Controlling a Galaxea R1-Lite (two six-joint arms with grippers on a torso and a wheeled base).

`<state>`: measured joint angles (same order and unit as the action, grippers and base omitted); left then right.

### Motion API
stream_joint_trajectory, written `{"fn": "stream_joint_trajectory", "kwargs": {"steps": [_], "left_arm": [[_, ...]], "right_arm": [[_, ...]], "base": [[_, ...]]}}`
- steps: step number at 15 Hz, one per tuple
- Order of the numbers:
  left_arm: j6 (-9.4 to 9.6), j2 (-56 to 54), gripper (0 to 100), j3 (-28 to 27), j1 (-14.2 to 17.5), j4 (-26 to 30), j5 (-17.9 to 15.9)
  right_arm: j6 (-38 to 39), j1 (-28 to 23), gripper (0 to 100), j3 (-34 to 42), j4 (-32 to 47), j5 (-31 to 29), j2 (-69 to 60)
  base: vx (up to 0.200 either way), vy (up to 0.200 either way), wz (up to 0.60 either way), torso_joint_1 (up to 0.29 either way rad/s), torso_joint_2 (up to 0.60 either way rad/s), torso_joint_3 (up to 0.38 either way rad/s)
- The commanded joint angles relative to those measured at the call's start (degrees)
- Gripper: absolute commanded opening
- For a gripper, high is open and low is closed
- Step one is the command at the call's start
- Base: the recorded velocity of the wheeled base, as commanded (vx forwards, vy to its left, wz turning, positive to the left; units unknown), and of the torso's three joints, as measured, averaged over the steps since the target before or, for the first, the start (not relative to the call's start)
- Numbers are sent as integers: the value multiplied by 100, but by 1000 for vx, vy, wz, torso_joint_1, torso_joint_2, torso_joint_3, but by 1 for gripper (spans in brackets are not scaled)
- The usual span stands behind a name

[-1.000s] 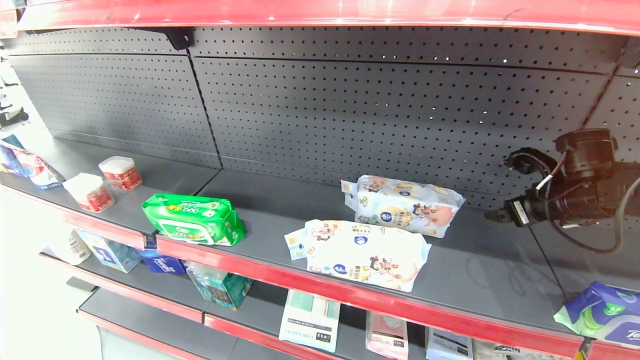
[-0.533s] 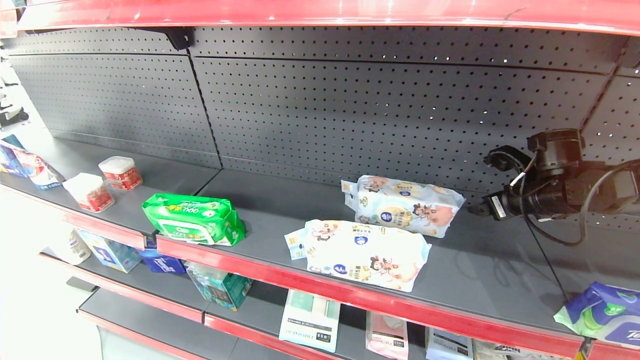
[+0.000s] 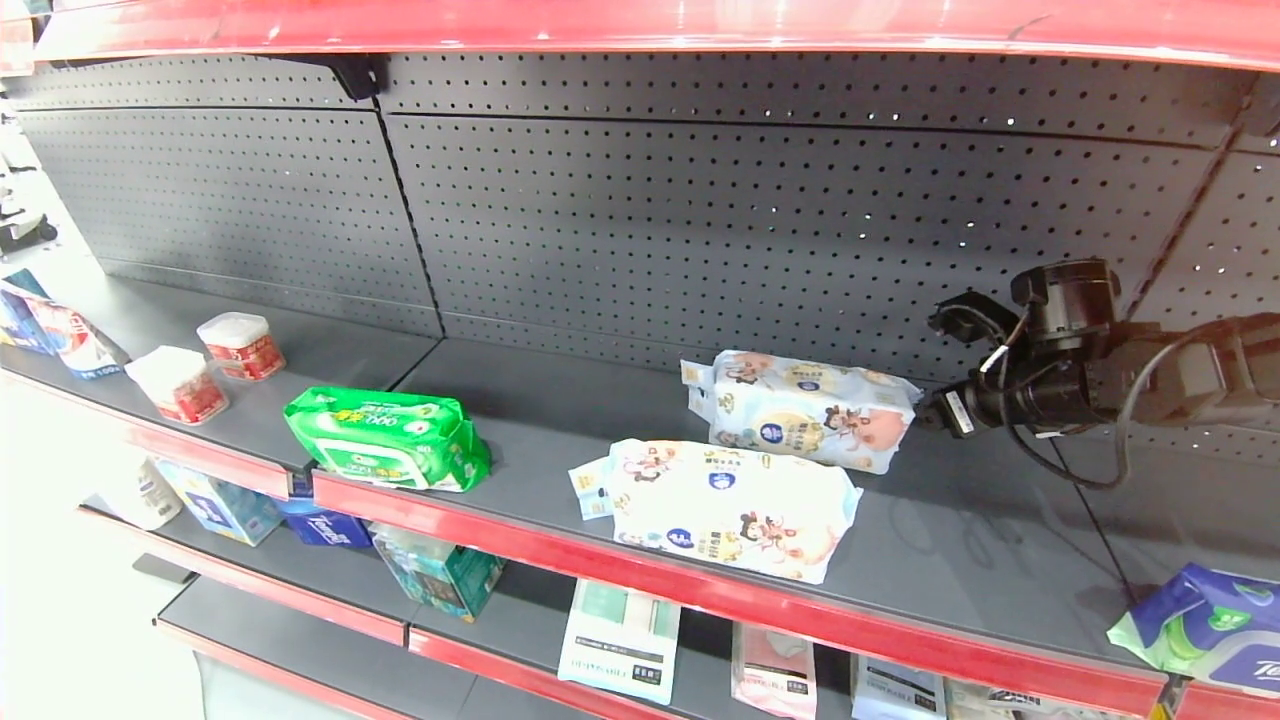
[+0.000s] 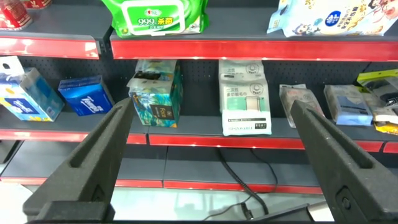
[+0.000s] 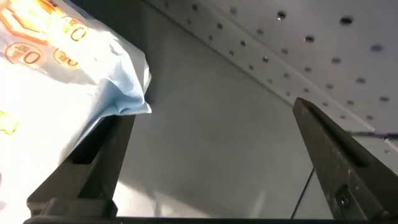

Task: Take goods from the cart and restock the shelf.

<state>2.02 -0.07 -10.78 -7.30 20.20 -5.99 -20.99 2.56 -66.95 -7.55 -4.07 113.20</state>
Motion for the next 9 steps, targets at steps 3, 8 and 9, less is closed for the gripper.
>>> {"fn": "stream_joint_trajectory", "kwargs": {"steps": [3,8,9], "left_arm": [[-9,7,100,5,1,-7,1],[-9,7,100,5,1,-7,1],[-9,7,100,-3,1,2,1]], "right_arm": [[7,166,100,-108,-1,3,70],[7,245,100,-169,-1,3,123],[7,254,100,-169,-1,3,123]], "base": [[0,0,0,0,0,0],[0,0,0,0,0,0],[0,0,0,0,0,0]]}}
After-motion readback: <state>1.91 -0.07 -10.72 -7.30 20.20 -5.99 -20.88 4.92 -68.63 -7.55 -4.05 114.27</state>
